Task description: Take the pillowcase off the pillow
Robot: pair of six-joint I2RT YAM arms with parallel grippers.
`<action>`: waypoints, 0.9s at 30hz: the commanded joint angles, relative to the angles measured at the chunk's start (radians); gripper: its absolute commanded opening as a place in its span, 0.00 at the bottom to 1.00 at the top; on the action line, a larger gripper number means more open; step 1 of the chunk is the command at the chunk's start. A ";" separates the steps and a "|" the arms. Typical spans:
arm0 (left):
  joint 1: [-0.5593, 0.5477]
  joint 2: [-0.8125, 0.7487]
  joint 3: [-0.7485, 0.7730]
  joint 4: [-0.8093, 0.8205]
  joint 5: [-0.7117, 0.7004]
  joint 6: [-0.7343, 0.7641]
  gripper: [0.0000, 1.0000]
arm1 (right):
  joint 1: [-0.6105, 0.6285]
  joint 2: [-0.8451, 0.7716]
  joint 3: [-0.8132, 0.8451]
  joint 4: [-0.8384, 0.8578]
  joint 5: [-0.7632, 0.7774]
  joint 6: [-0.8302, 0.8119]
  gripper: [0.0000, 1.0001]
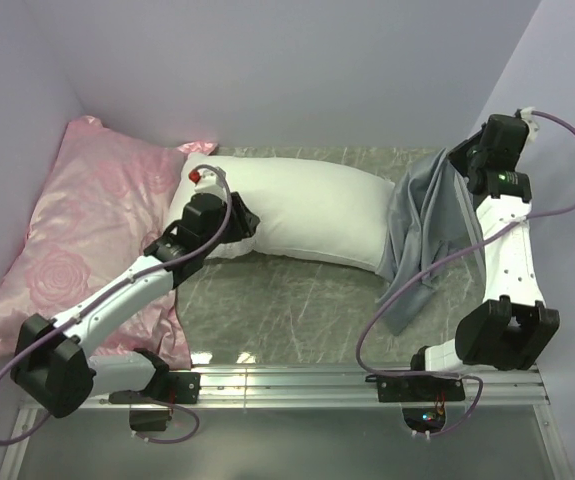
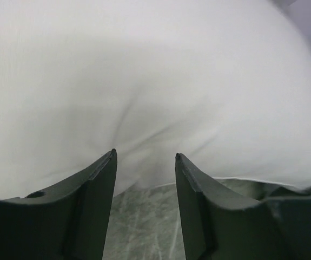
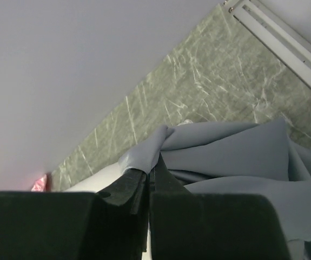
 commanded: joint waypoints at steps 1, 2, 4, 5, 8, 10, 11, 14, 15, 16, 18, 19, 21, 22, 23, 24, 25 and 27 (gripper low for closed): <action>-0.006 -0.060 0.090 -0.022 0.054 0.015 0.53 | 0.025 0.044 -0.032 0.045 -0.003 0.003 0.00; -0.006 -0.063 0.101 -0.039 0.055 0.017 0.53 | 0.034 0.045 -0.092 0.048 0.003 0.007 0.00; -0.007 -0.069 0.124 -0.059 0.060 0.022 0.53 | 0.048 0.027 -0.183 0.106 0.006 0.013 0.05; -0.006 -0.076 0.127 -0.074 0.065 0.022 0.54 | 0.054 0.018 -0.273 0.129 0.009 0.012 0.11; -0.004 -0.101 0.124 -0.096 0.045 0.023 0.56 | 0.082 -0.030 -0.408 0.174 0.029 0.001 0.59; -0.006 -0.118 0.109 -0.104 0.037 0.026 0.58 | 0.106 -0.088 -0.482 0.210 0.023 0.004 0.87; -0.006 -0.138 0.101 -0.097 0.040 0.041 0.59 | 0.115 -0.112 -0.540 0.218 0.034 0.007 0.91; -0.006 -0.170 0.087 -0.091 0.054 0.061 0.59 | 0.169 -0.227 -0.611 0.227 0.067 -0.004 0.97; -0.004 -0.176 0.090 -0.097 0.064 0.069 0.59 | 0.183 -0.288 -0.621 0.211 0.074 -0.010 0.98; -0.004 -0.182 0.096 -0.116 0.062 0.071 0.59 | 0.228 -0.319 -0.628 0.201 0.081 -0.022 0.98; -0.004 -0.207 0.093 -0.120 0.054 0.089 0.60 | 0.267 -0.414 -0.628 0.162 0.120 -0.031 0.99; -0.006 -0.216 0.092 -0.128 0.051 0.092 0.60 | 0.281 -0.442 -0.631 0.152 0.124 -0.034 0.99; -0.004 -0.234 0.093 -0.143 0.023 0.100 0.60 | 0.310 -0.505 -0.633 0.134 0.098 -0.040 1.00; -0.006 -0.239 0.098 -0.162 0.013 0.097 0.60 | 0.321 -0.522 -0.633 0.128 0.094 -0.045 1.00; -0.004 -0.250 0.099 -0.169 -0.001 0.086 0.61 | 0.338 -0.536 -0.631 0.123 0.097 -0.048 1.00; -0.006 -0.254 0.099 -0.176 -0.007 0.083 0.61 | 0.361 -0.559 -0.633 0.115 0.104 -0.053 1.00; -0.004 -0.259 0.098 -0.177 -0.018 0.081 0.61 | 0.368 -0.571 -0.635 0.117 0.103 -0.060 1.00; -0.004 -0.285 0.081 -0.176 -0.023 0.080 0.62 | 0.384 -0.593 -0.641 0.115 0.094 -0.065 1.00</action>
